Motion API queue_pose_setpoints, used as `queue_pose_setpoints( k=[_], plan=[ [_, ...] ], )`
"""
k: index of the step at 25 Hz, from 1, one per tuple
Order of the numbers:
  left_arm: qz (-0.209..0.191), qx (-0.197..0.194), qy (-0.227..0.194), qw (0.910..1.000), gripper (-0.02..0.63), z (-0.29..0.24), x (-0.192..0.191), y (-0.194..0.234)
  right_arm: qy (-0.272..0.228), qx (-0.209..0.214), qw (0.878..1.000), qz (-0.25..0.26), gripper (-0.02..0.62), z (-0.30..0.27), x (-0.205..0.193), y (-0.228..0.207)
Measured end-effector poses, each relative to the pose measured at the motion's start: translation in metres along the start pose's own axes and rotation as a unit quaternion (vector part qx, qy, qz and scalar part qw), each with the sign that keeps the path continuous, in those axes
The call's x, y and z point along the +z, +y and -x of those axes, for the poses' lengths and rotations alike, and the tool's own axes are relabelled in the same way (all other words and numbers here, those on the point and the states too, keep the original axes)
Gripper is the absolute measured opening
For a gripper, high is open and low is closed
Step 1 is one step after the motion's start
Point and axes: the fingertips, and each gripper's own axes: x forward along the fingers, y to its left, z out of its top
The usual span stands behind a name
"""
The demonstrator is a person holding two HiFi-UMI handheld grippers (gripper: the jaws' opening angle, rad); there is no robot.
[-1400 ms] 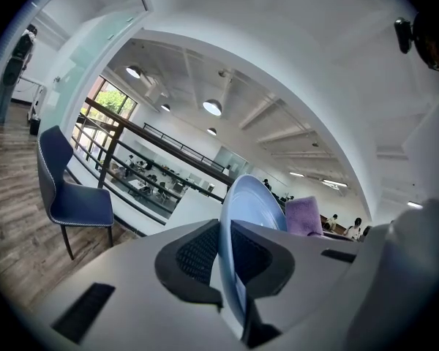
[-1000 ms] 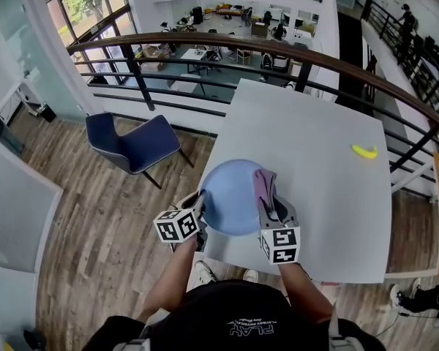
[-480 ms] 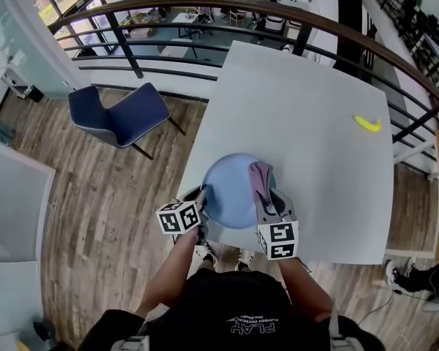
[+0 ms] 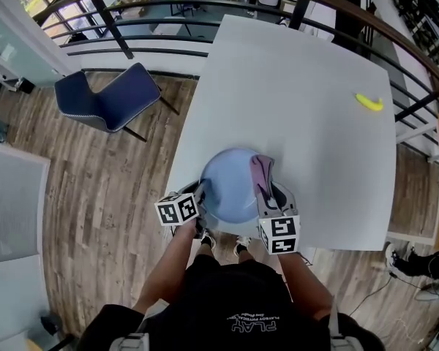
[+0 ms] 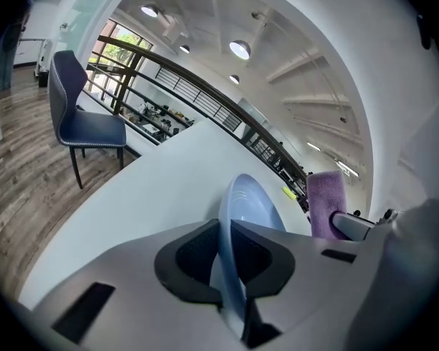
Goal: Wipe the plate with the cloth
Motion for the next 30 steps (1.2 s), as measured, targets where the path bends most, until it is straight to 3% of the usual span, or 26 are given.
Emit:
queue_pose_setpoints(
  k=[9, 18, 24, 27, 30],
  plan=[
    [0.042, -0.002, 0.034, 0.9985, 0.037, -0.019, -0.028, 0.002, 0.014, 0.005, 1.000, -0.016, 0.104, 0.000, -0.019, -0.003],
    [0.068, 0.024, 0.060, 0.9956, 0.032, -0.021, -0.056, 0.015, 0.017, 0.010, 1.000, -0.023, 0.106, 0.003, -0.022, -0.003],
    [0.048, 0.041, 0.058, 0.9963, 0.040, -0.021, -0.059, 0.016, 0.016, 0.010, 1.000, -0.019, 0.106, 0.004, -0.021, -0.004],
    [0.043, 0.046, 0.053, 0.9966, 0.120, -0.015, -0.056, 0.016, 0.013, 0.012, 1.000, -0.017, 0.106, 0.005, -0.018, 0.002],
    [0.026, 0.058, 0.043, 0.9971, 0.132, -0.003, -0.046, 0.020, 0.005, 0.015, 1.000, -0.013, 0.106, 0.004, -0.010, 0.008]
  ],
)
